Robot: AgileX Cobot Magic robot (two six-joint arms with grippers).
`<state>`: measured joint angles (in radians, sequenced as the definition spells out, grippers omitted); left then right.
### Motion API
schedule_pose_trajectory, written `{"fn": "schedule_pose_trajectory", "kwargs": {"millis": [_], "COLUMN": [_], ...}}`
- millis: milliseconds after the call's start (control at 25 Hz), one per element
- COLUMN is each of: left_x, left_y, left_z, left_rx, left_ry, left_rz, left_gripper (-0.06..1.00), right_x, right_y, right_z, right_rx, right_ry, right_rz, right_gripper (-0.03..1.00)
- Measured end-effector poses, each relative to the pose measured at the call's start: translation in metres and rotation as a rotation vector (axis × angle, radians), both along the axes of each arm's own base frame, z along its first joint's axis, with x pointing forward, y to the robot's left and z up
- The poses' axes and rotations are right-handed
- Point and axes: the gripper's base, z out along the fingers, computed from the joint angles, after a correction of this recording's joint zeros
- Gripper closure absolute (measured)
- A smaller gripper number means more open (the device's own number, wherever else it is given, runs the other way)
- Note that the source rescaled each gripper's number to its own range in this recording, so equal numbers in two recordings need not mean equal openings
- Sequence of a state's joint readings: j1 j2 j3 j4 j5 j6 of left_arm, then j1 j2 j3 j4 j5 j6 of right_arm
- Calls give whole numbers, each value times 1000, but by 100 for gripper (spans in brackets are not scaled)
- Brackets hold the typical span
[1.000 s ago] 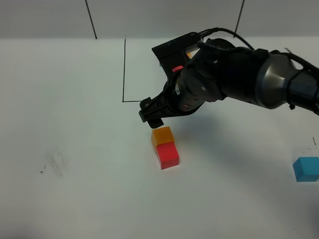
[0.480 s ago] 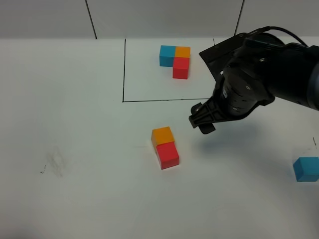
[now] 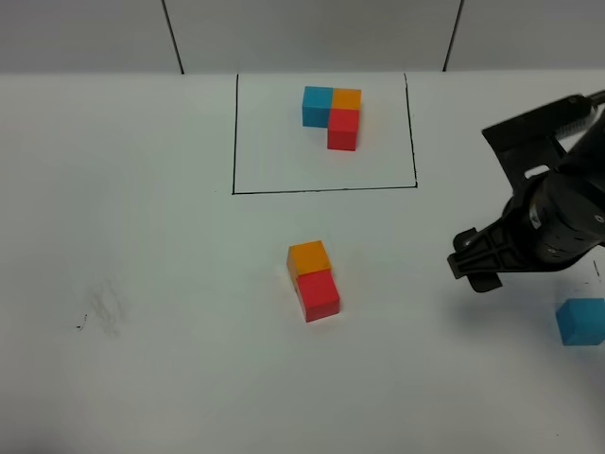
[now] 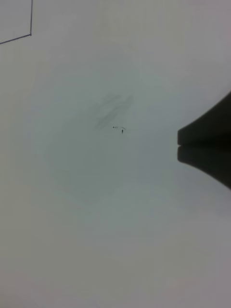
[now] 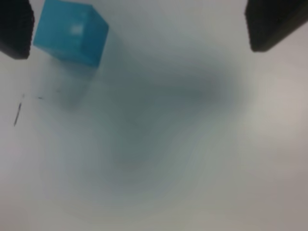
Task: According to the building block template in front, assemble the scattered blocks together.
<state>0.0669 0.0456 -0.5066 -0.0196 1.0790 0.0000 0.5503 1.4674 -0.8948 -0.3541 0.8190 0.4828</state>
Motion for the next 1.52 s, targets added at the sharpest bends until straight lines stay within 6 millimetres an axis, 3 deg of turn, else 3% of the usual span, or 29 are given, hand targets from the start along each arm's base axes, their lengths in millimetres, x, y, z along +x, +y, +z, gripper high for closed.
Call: {"fn": "schedule_pose_trajectory", "kwargs": {"millis": [320,800,1080,1520], "left_x": [0,0,0,0], "left_y": [0,0,0,0], "left_z": [0,0,0,0], "left_rx": [0,0,0,0], "left_ry": [0,0,0,0], "left_rz": [0,0,0,0], "left_gripper": [94,94,94,94], "right_x": [-11,-12,-8,5], "right_y": [-19,-56,-68,-82], "right_z": [-30,-60,-70,-104], "right_rx": [32,53,24,12], "right_ry": [25,45,61,130], "right_rz": [-90,-209,-233,-253], "right_gripper": [10,11,11,11]}}
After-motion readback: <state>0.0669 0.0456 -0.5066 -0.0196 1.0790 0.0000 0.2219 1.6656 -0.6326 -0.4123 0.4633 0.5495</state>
